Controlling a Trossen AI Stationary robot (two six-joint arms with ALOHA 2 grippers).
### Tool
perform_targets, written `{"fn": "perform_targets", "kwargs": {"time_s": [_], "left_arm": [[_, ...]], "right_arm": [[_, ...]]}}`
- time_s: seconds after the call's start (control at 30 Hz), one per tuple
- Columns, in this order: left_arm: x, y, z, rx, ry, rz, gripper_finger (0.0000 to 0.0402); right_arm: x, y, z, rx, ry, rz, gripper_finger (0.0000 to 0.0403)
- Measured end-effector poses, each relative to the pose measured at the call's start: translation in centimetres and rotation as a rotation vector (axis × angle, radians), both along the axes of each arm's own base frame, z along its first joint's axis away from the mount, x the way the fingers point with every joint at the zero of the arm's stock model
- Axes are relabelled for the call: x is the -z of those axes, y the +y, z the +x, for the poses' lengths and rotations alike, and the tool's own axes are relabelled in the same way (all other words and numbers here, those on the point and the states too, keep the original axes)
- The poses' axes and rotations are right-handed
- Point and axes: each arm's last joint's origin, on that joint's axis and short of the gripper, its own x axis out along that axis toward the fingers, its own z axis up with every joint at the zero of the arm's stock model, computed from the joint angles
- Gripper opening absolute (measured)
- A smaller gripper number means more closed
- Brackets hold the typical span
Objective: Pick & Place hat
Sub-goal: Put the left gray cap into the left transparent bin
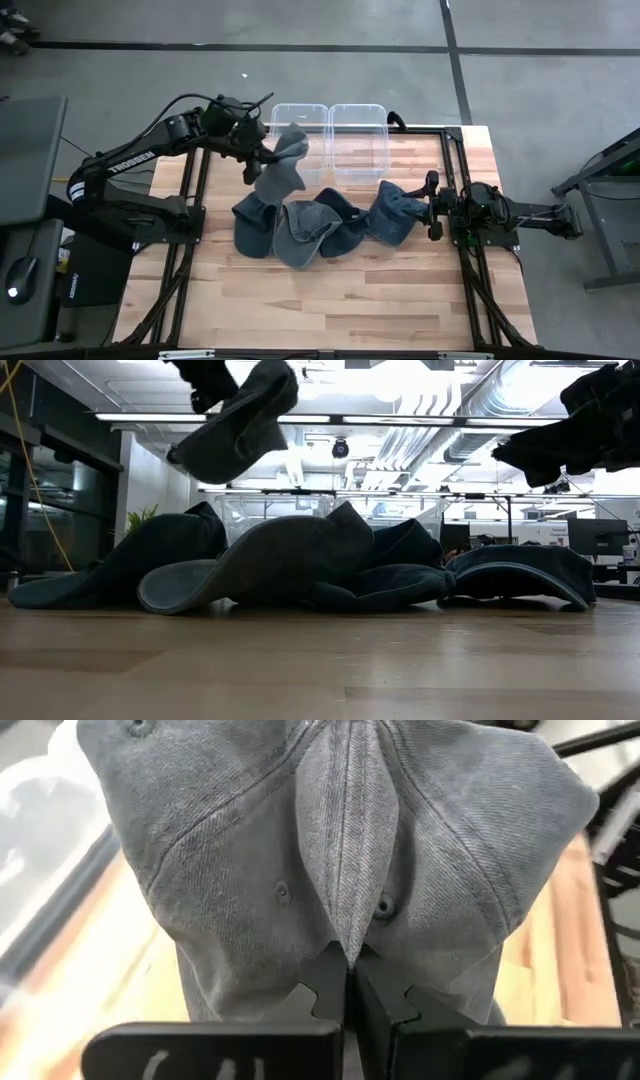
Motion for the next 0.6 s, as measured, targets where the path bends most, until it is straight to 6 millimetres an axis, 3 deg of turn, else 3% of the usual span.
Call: {"fn": "perform_targets", "kwargs": {"time_s": [0.2, 0.6], "left_arm": [[-0.8, -0.2, 0.5, 0.175, -0.122, 0.042, 0.0], [-2.2, -0.7, 1.1, 0.44, -0.325, 0.06, 0.0]], "right_arm": [[-0.2, 0.0, 0.0, 0.0, -0.017, 0.005, 0.0204], [-2.5, 0.0, -0.4, 0.005, -0.262, -0.074, 0.0204]]}}
